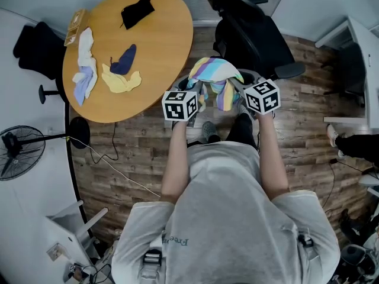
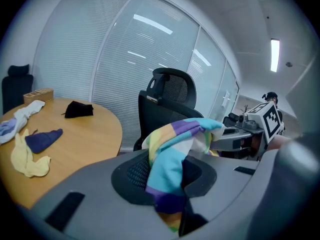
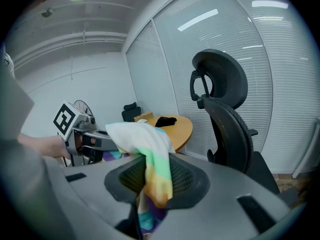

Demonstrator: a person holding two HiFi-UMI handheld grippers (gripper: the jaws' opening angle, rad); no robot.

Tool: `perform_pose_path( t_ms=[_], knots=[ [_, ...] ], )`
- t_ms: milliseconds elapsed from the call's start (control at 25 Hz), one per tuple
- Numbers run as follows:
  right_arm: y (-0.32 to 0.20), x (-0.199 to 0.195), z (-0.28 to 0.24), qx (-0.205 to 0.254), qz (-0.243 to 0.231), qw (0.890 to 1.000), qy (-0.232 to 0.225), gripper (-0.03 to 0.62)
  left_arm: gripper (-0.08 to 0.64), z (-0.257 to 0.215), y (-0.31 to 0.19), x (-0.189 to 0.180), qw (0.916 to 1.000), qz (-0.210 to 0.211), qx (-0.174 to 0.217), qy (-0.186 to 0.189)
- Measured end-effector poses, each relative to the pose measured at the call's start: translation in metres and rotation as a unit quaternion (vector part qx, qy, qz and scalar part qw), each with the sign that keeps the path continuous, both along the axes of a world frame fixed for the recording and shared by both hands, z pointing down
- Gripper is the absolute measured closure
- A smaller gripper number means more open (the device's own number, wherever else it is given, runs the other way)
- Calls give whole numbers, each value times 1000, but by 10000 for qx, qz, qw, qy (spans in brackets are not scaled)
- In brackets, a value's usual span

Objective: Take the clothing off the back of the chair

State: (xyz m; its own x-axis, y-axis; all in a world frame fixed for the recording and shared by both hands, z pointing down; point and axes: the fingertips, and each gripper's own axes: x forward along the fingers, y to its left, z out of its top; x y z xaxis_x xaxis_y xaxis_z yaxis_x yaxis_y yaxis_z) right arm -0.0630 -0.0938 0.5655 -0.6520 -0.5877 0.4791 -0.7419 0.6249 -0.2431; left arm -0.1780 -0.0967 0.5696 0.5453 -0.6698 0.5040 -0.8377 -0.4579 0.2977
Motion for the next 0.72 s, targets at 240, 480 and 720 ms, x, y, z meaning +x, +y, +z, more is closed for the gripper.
perform_pose_path(
  t_ms=[240,480,720],
  knots=[
    [-1,2,-3,30,36,10000,17,486,456,-3,-1,2,10000,29,17,40],
    [-1,2,-4,52,63,10000,-7,486,456,-5,0,4,9999,36,60,127],
    [0,2,-8,126,18,9998,134,491,456,-6,2,6,9998,57,59,182]
  ],
)
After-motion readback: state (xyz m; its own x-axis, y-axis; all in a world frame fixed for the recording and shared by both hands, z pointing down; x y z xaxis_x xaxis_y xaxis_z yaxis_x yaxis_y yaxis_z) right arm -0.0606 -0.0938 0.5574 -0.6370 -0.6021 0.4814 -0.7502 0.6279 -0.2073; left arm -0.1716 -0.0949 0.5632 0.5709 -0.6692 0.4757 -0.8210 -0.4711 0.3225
